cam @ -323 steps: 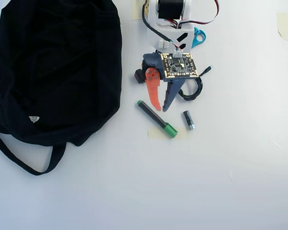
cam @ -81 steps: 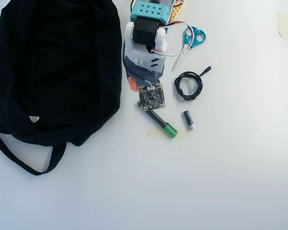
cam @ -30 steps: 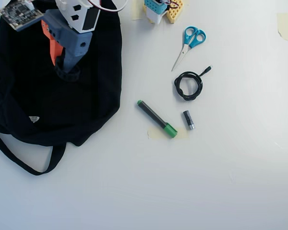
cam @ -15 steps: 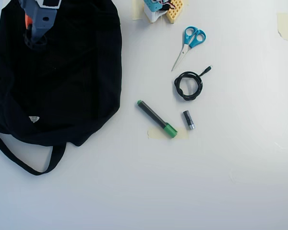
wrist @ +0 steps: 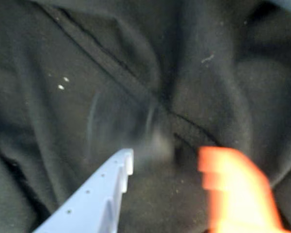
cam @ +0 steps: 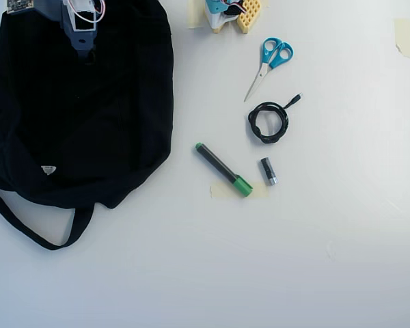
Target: Put the bike light into the black bag
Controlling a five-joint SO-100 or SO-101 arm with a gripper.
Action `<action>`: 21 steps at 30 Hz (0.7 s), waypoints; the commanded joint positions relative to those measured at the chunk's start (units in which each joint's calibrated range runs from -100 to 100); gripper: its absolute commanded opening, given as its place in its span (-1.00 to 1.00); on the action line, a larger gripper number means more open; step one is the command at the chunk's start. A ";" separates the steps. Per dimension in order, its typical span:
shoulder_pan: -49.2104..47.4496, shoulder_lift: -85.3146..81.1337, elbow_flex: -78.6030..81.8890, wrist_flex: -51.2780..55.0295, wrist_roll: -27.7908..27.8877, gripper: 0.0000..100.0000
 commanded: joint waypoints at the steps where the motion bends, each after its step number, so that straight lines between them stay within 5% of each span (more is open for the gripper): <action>1: -3.98 -4.36 -1.55 2.19 2.71 -0.35; 9: -28.07 -27.93 -4.25 4.69 0.77 -0.39; 12: -39.06 -32.33 -4.42 4.69 0.72 -0.78; 15: -46.84 -34.15 -3.89 4.17 0.67 -0.95; 21: -48.34 -35.48 0.34 9.60 1.14 -0.95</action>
